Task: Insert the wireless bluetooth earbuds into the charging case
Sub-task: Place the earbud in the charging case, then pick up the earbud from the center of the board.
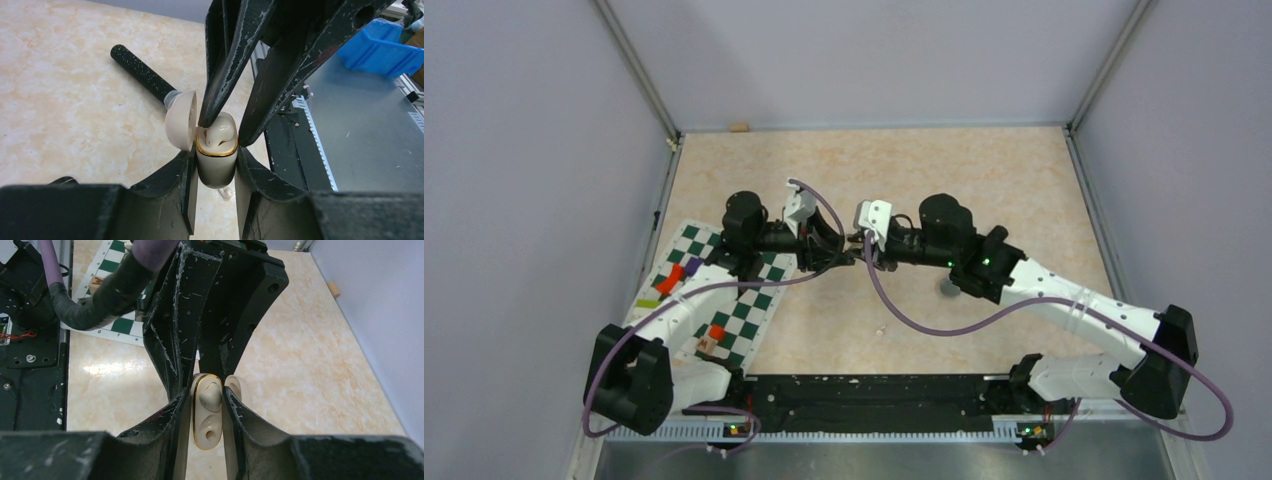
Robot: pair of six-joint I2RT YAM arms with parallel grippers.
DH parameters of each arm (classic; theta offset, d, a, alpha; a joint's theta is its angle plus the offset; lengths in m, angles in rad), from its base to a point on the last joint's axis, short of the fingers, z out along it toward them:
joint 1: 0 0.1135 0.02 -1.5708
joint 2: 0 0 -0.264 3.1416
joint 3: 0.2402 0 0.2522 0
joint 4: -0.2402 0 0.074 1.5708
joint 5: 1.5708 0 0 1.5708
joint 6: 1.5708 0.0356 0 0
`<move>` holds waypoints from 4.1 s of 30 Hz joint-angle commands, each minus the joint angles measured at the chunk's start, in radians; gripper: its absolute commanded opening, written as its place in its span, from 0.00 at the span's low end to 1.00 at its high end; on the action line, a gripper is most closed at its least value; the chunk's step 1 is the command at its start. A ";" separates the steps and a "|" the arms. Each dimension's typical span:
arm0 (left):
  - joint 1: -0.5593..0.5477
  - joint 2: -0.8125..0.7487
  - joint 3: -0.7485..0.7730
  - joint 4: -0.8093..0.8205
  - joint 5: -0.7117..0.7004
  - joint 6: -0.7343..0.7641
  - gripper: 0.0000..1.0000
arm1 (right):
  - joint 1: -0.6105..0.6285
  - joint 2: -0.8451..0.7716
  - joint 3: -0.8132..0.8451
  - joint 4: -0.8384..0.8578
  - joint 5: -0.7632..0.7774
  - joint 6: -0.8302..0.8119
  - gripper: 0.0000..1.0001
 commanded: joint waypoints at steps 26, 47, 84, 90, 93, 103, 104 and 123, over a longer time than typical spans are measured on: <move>0.118 -0.182 -0.079 0.438 0.048 -0.228 0.08 | -0.158 -0.292 -0.119 -0.076 -0.170 -0.173 0.87; 0.186 -0.225 -0.086 0.386 0.047 -0.205 0.09 | -0.118 -0.141 -0.328 -0.099 -0.169 -0.416 0.86; 0.236 -0.248 -0.086 0.243 0.010 -0.114 0.11 | 0.141 0.176 -0.455 0.081 0.036 -0.576 0.48; 0.240 -0.262 -0.082 0.231 0.013 -0.122 0.11 | 0.141 0.162 -0.441 -0.006 -0.001 -0.587 0.48; 0.243 -0.263 -0.083 0.230 0.010 -0.124 0.11 | 0.142 0.176 -0.443 0.001 0.010 -0.591 0.48; 0.245 -0.265 -0.087 0.233 0.006 -0.127 0.11 | 0.145 0.235 -0.449 0.146 0.106 -0.507 0.53; 0.245 -0.266 -0.088 0.232 0.006 -0.127 0.11 | 0.145 0.241 -0.448 0.155 0.112 -0.499 0.53; 0.249 -0.271 -0.085 0.231 0.000 -0.134 0.11 | 0.144 0.336 -0.317 0.175 0.298 -0.252 0.44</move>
